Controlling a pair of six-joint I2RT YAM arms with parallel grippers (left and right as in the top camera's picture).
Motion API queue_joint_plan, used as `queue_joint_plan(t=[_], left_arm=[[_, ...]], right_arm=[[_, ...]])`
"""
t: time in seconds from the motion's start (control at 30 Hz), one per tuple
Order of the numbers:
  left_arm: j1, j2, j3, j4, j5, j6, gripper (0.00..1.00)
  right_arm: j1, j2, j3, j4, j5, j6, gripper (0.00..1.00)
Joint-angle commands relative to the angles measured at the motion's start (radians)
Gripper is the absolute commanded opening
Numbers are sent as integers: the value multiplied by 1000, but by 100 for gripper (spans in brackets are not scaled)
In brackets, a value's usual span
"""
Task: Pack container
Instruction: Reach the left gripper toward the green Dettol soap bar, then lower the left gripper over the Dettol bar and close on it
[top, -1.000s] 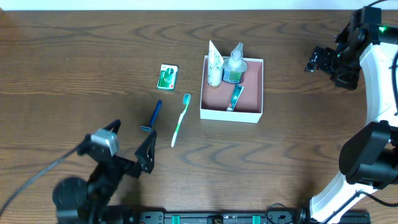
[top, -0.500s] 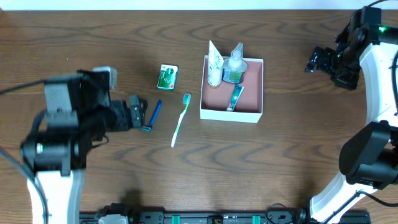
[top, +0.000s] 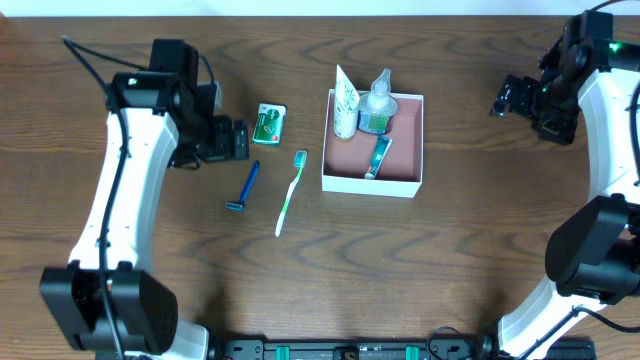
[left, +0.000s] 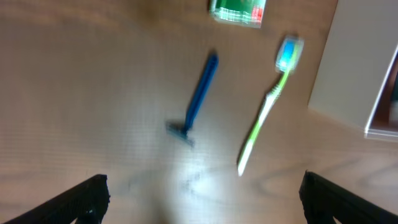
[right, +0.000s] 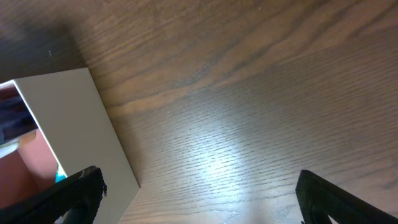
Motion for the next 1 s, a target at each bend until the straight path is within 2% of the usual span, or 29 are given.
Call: queue_joint_plan(t=[0.0, 0.2, 0.53, 0.8, 0.97], left_arm=[[-3, 14, 21, 69, -12, -10, 98], [-10, 61, 21, 183, -64, -89, 98], [-84, 185, 21, 277, -158, -87, 98], [-82, 245, 21, 381, -153, -84, 98], [-94, 313, 21, 429, -147, -31, 98]], right_arm=[[-8, 4, 5, 0, 6, 12, 99], [-8, 4, 5, 0, 6, 12, 99], [-8, 4, 5, 0, 6, 12, 99], [-8, 4, 5, 0, 6, 12, 99], [-8, 4, 5, 0, 6, 12, 99]])
